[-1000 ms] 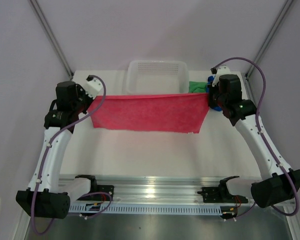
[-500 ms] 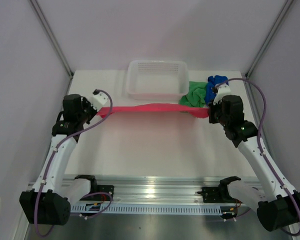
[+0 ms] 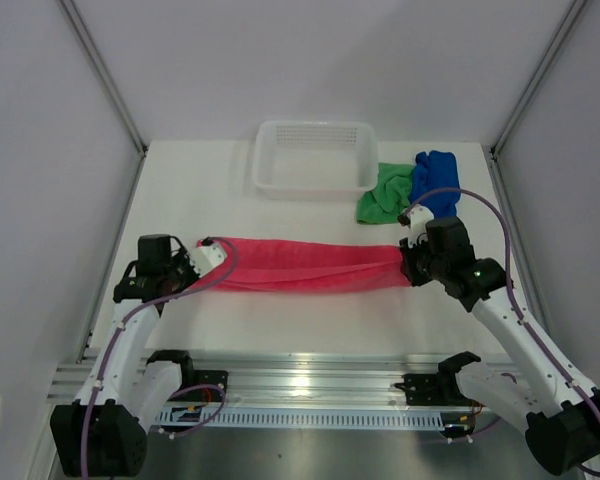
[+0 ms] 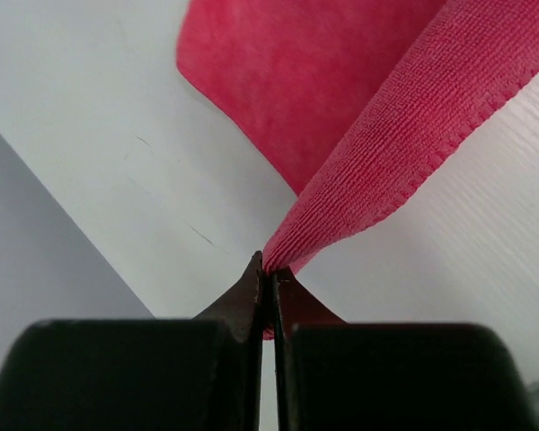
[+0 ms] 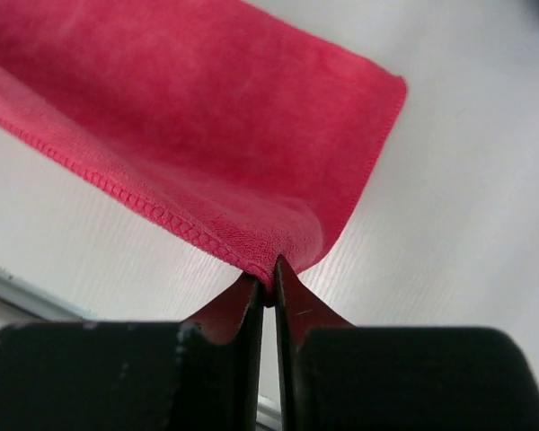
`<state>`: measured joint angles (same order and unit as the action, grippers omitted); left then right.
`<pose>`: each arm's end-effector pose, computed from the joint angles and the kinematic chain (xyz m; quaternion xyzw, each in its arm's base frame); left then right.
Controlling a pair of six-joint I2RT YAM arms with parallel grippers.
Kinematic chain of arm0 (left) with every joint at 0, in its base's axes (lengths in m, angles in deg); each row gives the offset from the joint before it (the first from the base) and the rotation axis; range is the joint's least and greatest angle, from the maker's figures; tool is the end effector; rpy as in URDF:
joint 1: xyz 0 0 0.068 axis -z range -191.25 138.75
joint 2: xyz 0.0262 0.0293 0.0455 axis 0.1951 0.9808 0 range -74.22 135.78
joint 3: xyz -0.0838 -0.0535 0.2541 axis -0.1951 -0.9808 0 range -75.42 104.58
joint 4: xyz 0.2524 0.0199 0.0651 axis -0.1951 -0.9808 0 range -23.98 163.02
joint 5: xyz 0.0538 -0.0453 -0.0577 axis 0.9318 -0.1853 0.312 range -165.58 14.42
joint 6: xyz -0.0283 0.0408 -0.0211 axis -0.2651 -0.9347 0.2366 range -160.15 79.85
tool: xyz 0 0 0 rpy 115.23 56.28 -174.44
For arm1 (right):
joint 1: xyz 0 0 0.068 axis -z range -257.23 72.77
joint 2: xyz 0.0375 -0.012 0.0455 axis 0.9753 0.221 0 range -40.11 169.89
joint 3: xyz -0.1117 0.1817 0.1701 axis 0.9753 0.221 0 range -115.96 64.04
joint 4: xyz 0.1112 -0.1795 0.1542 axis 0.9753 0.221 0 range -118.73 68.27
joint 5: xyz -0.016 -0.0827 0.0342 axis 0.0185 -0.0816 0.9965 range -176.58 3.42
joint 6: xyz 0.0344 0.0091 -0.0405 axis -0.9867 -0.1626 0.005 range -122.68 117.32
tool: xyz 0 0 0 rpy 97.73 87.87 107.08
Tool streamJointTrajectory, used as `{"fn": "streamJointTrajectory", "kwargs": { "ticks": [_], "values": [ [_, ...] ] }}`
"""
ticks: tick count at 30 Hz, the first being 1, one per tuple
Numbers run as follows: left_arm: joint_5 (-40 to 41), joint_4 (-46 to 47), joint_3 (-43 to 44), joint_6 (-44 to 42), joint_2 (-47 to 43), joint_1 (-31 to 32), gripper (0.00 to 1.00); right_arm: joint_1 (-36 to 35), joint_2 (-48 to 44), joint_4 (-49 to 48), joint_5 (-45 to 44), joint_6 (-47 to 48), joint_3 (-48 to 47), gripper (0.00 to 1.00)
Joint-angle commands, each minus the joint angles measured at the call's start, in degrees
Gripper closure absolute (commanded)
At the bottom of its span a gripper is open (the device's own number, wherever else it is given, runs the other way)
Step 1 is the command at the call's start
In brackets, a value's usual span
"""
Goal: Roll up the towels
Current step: Flatten the towel, then fold the towel
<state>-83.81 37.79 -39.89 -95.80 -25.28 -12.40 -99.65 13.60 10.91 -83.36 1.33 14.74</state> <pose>0.1711 -0.0018 0.2321 0.4498 0.8180 0.1084 0.3418 0.1762 0.0749 0.2911 -0.2210 0.8934 0.0879 0.3810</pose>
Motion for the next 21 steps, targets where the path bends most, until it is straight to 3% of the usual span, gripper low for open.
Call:
{"fn": "streamJointTrajectory", "kwargs": {
  "ticks": [1,9,14,21],
  "values": [
    [-2.3,-4.1,-0.5,-4.7,-1.2,-1.5,0.99,-1.0,0.3,2.5,6.2,3.5,-2.6,0.89],
    [-3.7,-7.0,0.1,-5.4,-0.3,-3.1,0.98,-2.3,7.5,6.1,6.2,-3.7,-8.3,0.91],
    [-5.0,-7.8,1.5,-4.7,1.2,-3.2,0.96,-5.4,14.8,15.9,-2.1,-12.2,-15.8,0.92],
    [-6.1,-3.9,1.5,-3.8,5.7,-3.2,0.95,1.8,25.3,19.4,3.3,-13.4,-16.4,0.92]
  ]
}}
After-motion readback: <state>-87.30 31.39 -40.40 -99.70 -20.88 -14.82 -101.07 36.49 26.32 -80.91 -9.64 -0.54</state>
